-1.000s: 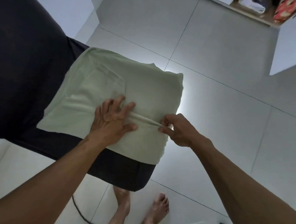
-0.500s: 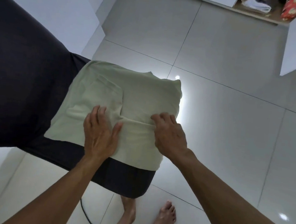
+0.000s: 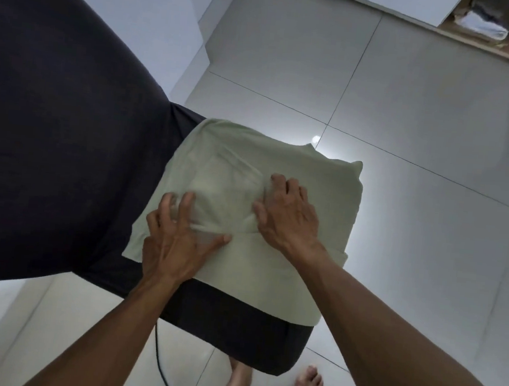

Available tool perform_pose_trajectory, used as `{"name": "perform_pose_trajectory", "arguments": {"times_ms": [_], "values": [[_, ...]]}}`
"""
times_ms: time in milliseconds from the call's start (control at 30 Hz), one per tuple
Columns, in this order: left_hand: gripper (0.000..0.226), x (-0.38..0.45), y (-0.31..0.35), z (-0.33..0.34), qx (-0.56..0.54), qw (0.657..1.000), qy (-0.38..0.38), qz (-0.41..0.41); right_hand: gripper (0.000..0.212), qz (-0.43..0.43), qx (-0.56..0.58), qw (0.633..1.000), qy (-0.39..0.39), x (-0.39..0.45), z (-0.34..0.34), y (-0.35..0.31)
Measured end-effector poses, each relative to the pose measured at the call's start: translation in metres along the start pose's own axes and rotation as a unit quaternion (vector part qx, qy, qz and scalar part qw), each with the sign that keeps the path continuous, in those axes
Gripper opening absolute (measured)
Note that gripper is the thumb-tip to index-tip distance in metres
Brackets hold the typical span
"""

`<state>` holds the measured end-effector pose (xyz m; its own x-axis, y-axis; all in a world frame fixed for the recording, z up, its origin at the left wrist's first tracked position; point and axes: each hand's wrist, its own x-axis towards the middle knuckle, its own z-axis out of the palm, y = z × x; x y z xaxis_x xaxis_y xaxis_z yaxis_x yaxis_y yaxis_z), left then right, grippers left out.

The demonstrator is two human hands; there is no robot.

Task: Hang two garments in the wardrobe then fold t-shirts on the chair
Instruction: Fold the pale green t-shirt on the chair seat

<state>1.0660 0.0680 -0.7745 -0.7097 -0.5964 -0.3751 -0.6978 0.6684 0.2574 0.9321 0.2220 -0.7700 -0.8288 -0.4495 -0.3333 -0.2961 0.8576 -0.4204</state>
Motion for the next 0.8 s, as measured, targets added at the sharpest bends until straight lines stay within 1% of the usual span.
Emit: {"name": "perform_pose_trajectory", "arguments": {"times_ms": [67,100,133,167,200,233,300,367,400,433,467,500,533,567,600,633,667,700,733,767,800], "values": [[0.121,0.005,-0.005,-0.005,-0.004,1.0,-0.002,-0.007,0.059,0.019,0.026,0.999,-0.038,0.016,-0.003,-0.011],[0.126,0.006,-0.009,-0.007,-0.007,1.0,-0.004,-0.012,0.058,0.034,0.036,0.997,-0.055,0.025,-0.003,-0.016],[0.129,0.007,-0.014,-0.007,-0.009,1.0,-0.006,-0.016,0.051,0.047,0.04,0.996,-0.069,0.033,-0.004,-0.022],[0.131,0.008,-0.02,-0.007,-0.012,1.0,-0.006,-0.017,0.038,0.054,0.043,0.995,-0.076,0.04,-0.004,-0.028],[0.133,0.008,-0.023,-0.007,-0.014,1.0,-0.003,-0.014,0.023,0.058,0.069,0.994,-0.069,0.045,-0.006,-0.031],[0.133,0.007,-0.026,-0.007,-0.014,1.0,-0.003,-0.012,0.013,0.062,0.118,0.989,-0.06,0.047,-0.009,-0.033],[0.134,0.007,-0.029,-0.009,-0.012,1.0,-0.014,-0.017,0.024,0.055,0.213,0.974,-0.048,0.044,-0.011,-0.035],[0.135,0.009,-0.03,-0.013,-0.002,1.0,-0.014,-0.016,0.023,0.031,0.249,0.965,-0.071,0.035,-0.013,-0.037],[0.132,0.013,-0.028,-0.014,-0.002,1.0,-0.005,-0.008,0.028,0.027,0.265,0.959,-0.099,0.03,-0.014,-0.037],[0.125,0.019,-0.026,-0.014,-0.02,1.0,0.013,0.006,0.038,0.028,0.288,0.949,-0.123,0.027,-0.014,-0.035],[0.112,0.028,-0.021,-0.016,-0.052,0.997,0.035,0.034,0.046,0.03,0.313,0.94,-0.137,0.026,-0.014,-0.032],[0.097,0.038,-0.015,-0.018,-0.078,0.992,0.056,0.08,0.048,0.035,0.328,0.933,-0.14,0.027,-0.015,-0.029],[0.085,0.049,-0.007,-0.022,-0.085,0.985,0.067,0.138,0.046,0.04,0.334,0.931,-0.141,0.028,-0.017,-0.026],[0.083,0.062,0.001,-0.027,-0.075,0.975,0.066,0.197,0.041,0.04,0.325,0.934,-0.142,0.029,-0.019,-0.024],[0.089,0.075,0.011,-0.034,-0.055,0.966,0.045,0.249,0.037,0.031,0.299,0.943,-0.146,0.03,-0.021,-0.023],[0.097,0.087,0.023,-0.043,-0.025,0.958,0.005,0.284,0.033,0.013,0.274,0.95,-0.15,0.03,-0.023,-0.023],[0.101,0.097,0.037,-0.052,0.012,0.952,-0.048,0.303,0.033,-0.008,0.258,0.955,-0.147,0.03,-0.024,-0.023],[0.097,0.106,0.05,-0.061,0.062,0.941,-0.104,0.317,0.034,-0.027,0.245,0.959,-0.137,0.03,-0.025,-0.025],[0.085,0.114,0.062,-0.068,0.121,0.924,-0.152,0.331,0.036,-0.04,0.235,0.963,-0.122,0.029,-0.025,-0.027],[0.068,0.12,0.072,-0.071,0.175,0.904,-0.184,0.343,0.037,-0.045,0.226,0.968,-0.102,0.029,-0.026,-0.026],[0.052,0.124,0.077,-0.075,0.216,0.889,-0.2,0.352,0.036,-0.043,0.221,0.971,-0.082,0.028,-0.026,-0.025]]}}
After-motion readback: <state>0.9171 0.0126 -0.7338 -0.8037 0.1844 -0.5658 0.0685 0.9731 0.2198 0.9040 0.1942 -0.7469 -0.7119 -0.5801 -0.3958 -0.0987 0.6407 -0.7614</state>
